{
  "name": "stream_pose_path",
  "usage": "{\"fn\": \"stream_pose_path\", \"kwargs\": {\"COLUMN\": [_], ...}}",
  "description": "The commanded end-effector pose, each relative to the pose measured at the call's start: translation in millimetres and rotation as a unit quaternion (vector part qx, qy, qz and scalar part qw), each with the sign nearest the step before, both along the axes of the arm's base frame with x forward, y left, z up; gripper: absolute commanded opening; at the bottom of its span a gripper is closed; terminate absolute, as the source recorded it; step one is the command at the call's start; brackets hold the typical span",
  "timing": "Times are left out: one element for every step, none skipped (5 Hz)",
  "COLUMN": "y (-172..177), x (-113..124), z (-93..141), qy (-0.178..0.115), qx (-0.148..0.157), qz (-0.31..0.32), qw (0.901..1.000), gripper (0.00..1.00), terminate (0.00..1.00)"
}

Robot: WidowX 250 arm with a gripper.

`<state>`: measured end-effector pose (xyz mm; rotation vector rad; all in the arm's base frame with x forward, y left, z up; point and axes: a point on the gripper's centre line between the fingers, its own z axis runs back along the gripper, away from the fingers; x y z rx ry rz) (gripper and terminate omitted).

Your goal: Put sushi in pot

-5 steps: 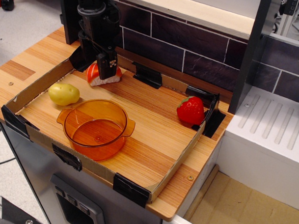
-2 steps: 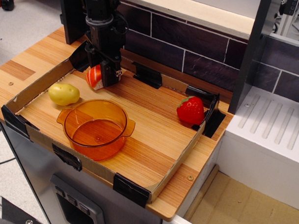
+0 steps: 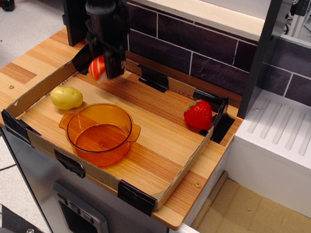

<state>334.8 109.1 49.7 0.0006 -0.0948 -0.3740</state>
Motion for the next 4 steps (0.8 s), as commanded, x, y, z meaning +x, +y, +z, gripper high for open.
{"fn": "stream_pose_path", "kwargs": {"y": [-31, -44, -55, -63], "x": [-34, -60, -82, -100], "z": [47, 40, 33, 22], "qy": [-0.002, 0.014, 0.022, 0.029], "qx": [-0.005, -0.003, 0.001, 0.015], "qz": [-0.024, -0.044, -0.06, -0.078], "qw": [0.9997, 0.9989, 0.9979, 0.9965], "gripper": [0.0, 0.0, 0.0, 0.0], "terminate": [0.0, 0.0, 0.0, 0.0]}}
